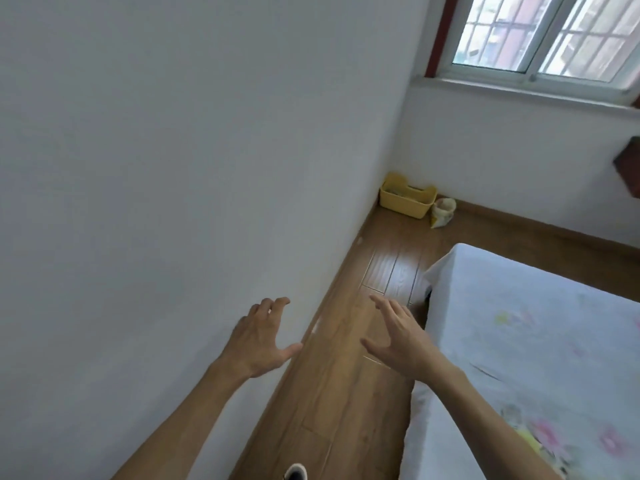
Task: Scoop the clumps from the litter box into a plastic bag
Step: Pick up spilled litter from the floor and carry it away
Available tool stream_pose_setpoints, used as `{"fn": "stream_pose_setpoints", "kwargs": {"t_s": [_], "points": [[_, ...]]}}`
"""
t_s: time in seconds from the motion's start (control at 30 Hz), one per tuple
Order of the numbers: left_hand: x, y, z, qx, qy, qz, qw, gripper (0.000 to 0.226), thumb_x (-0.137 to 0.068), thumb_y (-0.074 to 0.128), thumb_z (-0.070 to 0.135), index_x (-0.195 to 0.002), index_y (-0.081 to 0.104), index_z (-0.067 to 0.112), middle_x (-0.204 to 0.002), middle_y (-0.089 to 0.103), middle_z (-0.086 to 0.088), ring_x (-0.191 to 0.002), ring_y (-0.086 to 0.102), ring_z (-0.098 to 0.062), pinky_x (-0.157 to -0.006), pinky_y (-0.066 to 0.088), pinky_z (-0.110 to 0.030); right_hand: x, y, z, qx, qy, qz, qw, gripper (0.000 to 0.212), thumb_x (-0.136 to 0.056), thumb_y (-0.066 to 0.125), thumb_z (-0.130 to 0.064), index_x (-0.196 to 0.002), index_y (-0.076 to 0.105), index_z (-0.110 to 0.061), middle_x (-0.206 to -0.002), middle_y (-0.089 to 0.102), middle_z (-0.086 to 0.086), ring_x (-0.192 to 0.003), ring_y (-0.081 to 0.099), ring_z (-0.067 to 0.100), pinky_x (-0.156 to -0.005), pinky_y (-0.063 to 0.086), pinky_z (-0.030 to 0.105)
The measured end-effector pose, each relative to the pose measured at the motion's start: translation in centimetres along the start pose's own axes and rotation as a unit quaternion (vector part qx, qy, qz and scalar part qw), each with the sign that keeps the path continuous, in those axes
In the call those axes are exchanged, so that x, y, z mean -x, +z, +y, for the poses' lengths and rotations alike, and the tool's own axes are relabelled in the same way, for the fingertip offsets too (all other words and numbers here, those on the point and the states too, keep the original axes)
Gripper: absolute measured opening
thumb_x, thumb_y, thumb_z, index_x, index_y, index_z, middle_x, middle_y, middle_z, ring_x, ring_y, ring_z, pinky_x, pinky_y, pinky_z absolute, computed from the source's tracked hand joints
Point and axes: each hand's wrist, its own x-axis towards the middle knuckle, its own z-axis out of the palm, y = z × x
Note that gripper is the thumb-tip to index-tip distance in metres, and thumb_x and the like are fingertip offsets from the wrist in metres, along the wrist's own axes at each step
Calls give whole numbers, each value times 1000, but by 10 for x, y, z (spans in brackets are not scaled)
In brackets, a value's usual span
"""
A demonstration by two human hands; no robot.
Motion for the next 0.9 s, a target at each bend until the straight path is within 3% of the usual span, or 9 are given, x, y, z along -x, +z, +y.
{"fn": "stream_pose_setpoints", "kwargs": {"t_s": [0.47,0.9], "points": [[-139,24,27,9,169,-56,984,86,-75,62,65,-143,31,20,-135,47,-3,-120,49,-20,-96,47,-35,-13,-26,43,-6,160,103,982,78,-87,62,-46,-149,23,-21,-139,44,2,-125,44,17,-101,44,31],[-276,50,83,10,194,-65,979,84,-76,66,59,-141,31,21,-134,48,-3,-120,49,-19,-96,48,-34,-90,-64,152,3,194,121,974,77,-86,60,-51,-148,24,-23,-136,46,0,-124,45,18,-99,45,31]]}}
